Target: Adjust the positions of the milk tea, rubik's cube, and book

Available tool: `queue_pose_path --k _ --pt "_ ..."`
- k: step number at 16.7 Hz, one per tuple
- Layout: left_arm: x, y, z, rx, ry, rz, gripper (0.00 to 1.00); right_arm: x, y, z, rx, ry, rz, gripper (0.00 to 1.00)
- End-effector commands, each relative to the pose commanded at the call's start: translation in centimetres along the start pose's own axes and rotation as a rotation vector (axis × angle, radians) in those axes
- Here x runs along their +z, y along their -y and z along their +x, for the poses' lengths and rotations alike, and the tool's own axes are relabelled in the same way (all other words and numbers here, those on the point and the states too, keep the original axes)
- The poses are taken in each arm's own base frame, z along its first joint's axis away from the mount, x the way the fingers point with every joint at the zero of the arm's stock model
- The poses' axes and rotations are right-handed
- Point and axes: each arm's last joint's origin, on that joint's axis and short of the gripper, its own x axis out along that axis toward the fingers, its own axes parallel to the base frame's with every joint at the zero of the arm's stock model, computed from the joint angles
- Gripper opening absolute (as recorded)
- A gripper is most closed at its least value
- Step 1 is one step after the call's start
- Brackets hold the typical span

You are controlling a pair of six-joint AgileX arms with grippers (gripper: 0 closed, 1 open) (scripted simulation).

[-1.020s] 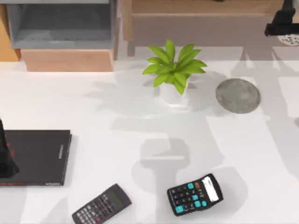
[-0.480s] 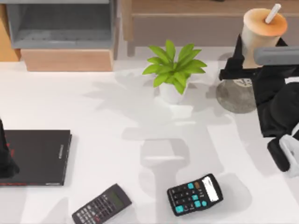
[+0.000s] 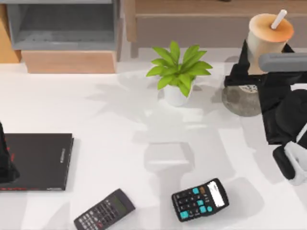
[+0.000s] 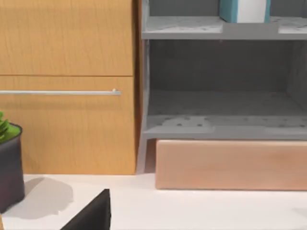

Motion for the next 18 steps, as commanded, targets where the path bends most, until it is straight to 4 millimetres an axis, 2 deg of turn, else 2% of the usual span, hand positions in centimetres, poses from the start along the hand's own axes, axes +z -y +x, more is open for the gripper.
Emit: queue_pose_path --k 4,9,18 --pt "0.0 0.0 0.0 0.0 0.0 0.0 1.0 -1.5 0.1 -0.4 -0.008 0.0 -0.003 0.0" --pt "0.0 0.0 0.0 0.0 0.0 0.0 1.0 -1.8 -0.2 -0.5 0.006 -0.002 0.0 0.0" --pt "0.0 0.0 0.0 0.0 0.0 0.0 1.0 -1.8 -0.2 -0.5 0.006 -0.002 0.0 0.68"
